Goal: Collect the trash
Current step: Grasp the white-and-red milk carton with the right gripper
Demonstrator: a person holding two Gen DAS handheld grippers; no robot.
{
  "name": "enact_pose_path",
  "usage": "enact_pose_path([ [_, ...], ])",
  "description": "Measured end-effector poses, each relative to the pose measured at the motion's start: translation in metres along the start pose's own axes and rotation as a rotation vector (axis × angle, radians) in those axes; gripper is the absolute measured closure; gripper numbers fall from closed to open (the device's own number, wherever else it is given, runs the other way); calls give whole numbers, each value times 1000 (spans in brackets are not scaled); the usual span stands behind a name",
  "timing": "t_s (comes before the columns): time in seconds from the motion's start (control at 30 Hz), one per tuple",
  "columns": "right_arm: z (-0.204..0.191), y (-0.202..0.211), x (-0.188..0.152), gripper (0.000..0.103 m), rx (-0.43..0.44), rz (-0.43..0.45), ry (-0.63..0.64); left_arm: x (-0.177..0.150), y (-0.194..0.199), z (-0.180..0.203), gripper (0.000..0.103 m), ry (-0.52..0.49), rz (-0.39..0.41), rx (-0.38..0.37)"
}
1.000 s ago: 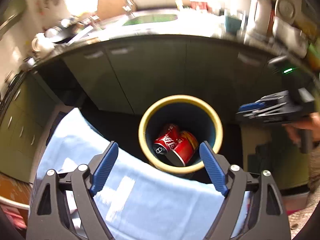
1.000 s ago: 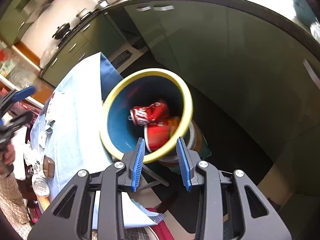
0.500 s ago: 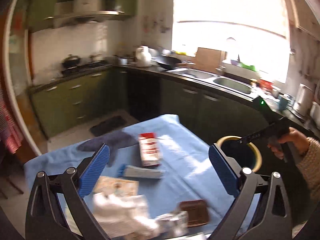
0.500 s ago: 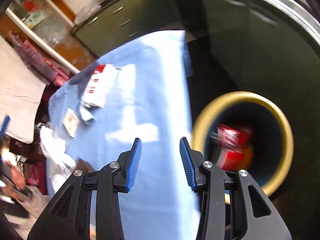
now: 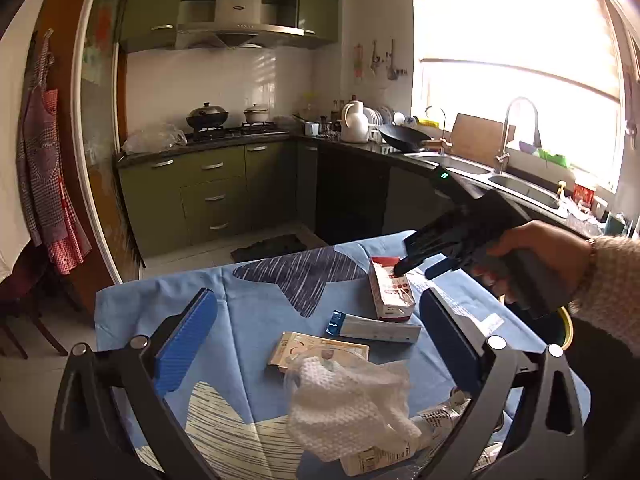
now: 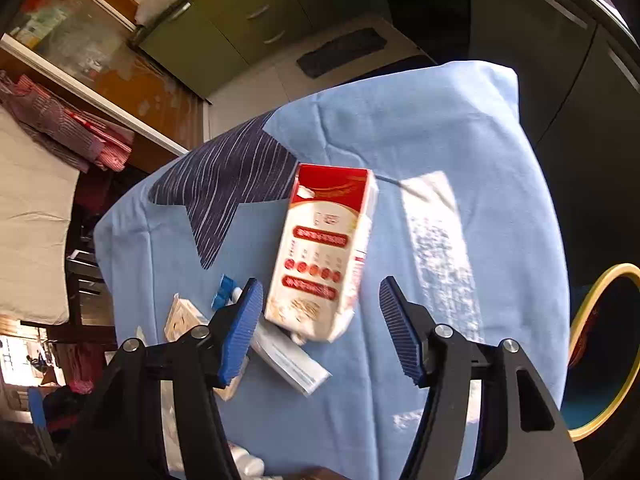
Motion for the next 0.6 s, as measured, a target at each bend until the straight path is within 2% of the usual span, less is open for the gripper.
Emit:
enact_pose_path([
  [0.17,-12,-29,10,42,-142,-42,4,-1,5,-13,7,43,13,-17],
  [0.4,-23,-43,13,40,-155,-52,-19,-7,2,-12,7,51,2,-47],
  [0.6,-40,-58,2,40,-200,-63,45,-10,-3,-8,7,40,-8,-40],
])
Point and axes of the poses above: each gripper's, at about its wrist camera, not at the fingertips, and y roughly against the way its jaws point, z to its right, x to its top, the point moved 1 cm from there along -y, roughly the way its jaws point, and after that the axes turned 4 degrees about x, right-handed, at the moved point
